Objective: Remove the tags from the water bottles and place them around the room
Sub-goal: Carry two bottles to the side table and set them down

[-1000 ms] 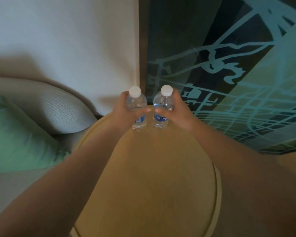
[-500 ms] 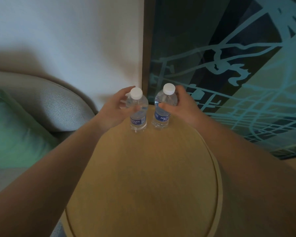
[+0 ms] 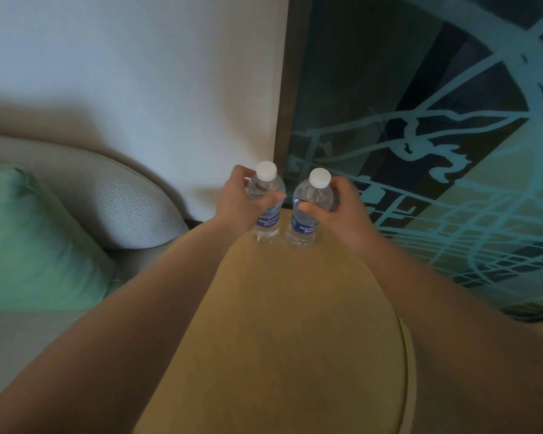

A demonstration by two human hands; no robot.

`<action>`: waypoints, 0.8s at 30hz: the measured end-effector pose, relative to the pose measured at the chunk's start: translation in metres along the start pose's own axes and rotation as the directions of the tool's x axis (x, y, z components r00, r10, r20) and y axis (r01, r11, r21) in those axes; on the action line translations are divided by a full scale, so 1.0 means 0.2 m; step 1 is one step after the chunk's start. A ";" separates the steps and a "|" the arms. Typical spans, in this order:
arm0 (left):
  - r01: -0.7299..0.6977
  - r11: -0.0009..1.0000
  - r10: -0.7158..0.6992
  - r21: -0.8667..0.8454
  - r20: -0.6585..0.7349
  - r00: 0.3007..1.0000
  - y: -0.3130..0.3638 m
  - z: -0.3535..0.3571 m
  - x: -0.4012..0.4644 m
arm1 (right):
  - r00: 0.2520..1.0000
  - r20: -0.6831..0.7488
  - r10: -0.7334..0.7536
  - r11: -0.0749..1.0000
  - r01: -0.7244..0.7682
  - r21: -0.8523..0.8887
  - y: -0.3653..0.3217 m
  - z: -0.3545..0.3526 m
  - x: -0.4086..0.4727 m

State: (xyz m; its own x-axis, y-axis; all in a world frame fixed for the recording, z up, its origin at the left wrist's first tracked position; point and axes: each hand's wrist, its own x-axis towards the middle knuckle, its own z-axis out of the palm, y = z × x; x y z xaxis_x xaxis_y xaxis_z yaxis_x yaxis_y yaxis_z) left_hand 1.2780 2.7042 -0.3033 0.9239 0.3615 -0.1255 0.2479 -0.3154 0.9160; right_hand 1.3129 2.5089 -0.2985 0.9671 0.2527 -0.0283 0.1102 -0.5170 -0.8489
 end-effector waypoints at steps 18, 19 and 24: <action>0.109 0.886 -0.100 -0.451 0.043 0.994 -0.03 0.02 -0.01 | 0.987 -0.140 0.075 0.945 -0.026 0.325 0.00 0.17 0.00; 0.108 0.893 -0.099 -0.437 0.045 0.994 -0.03 0.02 0.01 | 0.988 -0.138 0.073 0.947 -0.025 0.320 0.00 0.17 0.01; 0.091 0.936 -0.070 -0.340 0.075 0.995 -0.02 -0.02 0.05 | 0.990 -0.128 0.065 0.955 -0.025 0.297 -0.01 0.16 0.04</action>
State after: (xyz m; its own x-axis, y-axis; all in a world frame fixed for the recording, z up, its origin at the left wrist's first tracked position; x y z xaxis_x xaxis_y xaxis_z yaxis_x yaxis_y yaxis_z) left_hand 1.2855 2.7133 -0.3057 0.9236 0.3160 -0.2171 0.2170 0.0361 0.9755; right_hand 1.3142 2.5373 -0.3141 0.9936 0.1115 -0.0159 0.0134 -0.2567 -0.9664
